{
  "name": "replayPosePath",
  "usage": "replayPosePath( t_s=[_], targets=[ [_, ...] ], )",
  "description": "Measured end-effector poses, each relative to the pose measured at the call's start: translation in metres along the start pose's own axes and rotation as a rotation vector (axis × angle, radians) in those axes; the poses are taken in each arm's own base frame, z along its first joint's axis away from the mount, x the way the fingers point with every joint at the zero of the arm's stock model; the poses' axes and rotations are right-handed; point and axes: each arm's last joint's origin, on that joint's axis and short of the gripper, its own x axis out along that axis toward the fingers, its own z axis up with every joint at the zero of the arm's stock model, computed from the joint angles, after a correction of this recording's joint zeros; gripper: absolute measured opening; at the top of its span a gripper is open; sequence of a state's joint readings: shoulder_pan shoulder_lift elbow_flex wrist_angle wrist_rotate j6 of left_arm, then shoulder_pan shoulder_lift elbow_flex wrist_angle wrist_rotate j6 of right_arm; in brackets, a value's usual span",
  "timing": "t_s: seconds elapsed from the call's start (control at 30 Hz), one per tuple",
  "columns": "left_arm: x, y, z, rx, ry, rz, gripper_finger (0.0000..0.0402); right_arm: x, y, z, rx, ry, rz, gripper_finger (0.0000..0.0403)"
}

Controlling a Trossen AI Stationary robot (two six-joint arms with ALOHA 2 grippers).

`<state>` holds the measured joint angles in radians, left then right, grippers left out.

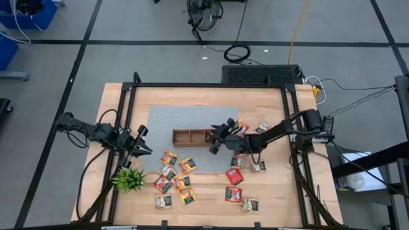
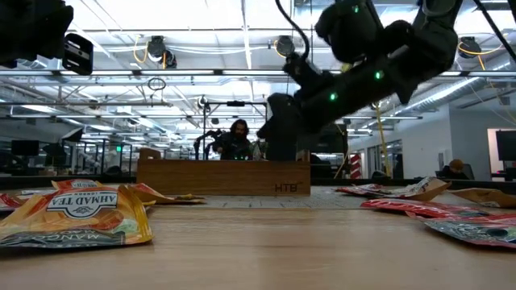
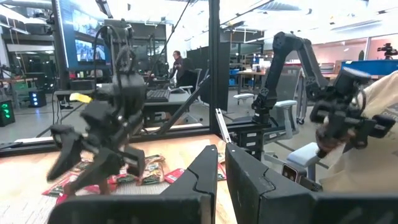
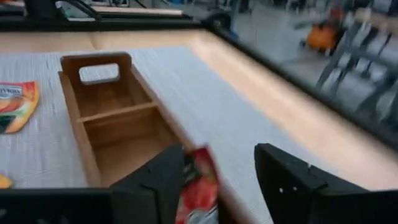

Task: Pick & Place Tea
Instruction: Put the red tea bag into the wooden organizer

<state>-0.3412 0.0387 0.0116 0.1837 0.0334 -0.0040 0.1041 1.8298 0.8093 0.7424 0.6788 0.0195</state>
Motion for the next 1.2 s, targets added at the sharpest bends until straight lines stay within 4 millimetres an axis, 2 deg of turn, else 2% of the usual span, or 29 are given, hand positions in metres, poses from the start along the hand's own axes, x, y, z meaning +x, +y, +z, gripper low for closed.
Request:
replayPosePath(
  t_s=[0.13, 0.27, 0.43, 0.5, 0.63, 0.87, 1.07, 1.2],
  targets=[
    [0.000, 0.000, 0.000, 0.000, 0.000, 0.000, 0.0035, -0.009, -0.008, 0.036, -0.189, 0.055, 0.130, 0.0196],
    [0.000, 0.000, 0.000, 0.000, 0.000, 0.000, 0.0035, -0.009, -0.018, 0.082, -0.319, 0.237, 0.359, 0.0193],
    [0.000, 0.000, 0.000, 0.000, 0.000, 0.000, 0.0035, -0.005, -0.018, 0.106, -0.570, 0.423, 0.548, 0.0194],
    [0.000, 0.000, 0.000, 0.000, 0.000, 0.000, 0.0035, -0.001, -0.015, 0.108, -0.660, 0.452, 0.575, 0.0194],
    [0.000, 0.000, 0.000, 0.000, 0.000, 0.000, 0.0035, 0.012, -0.008, 0.099, -0.819, 0.492, 0.624, 0.0190],
    [0.000, 0.000, 0.000, 0.000, 0.000, 0.000, 0.0035, 0.034, -0.003, 0.084, -0.977, 0.528, 0.644, 0.0189],
    [0.000, 0.000, 0.000, 0.000, 0.000, 0.000, 0.0035, 0.054, -0.011, 0.069, -0.993, 0.560, 0.632, 0.0186],
    [0.000, 0.000, 0.000, 0.000, 0.000, 0.000, 0.0035, 0.059, -0.016, 0.071, -0.984, 0.541, 0.615, 0.0185]
  ],
)
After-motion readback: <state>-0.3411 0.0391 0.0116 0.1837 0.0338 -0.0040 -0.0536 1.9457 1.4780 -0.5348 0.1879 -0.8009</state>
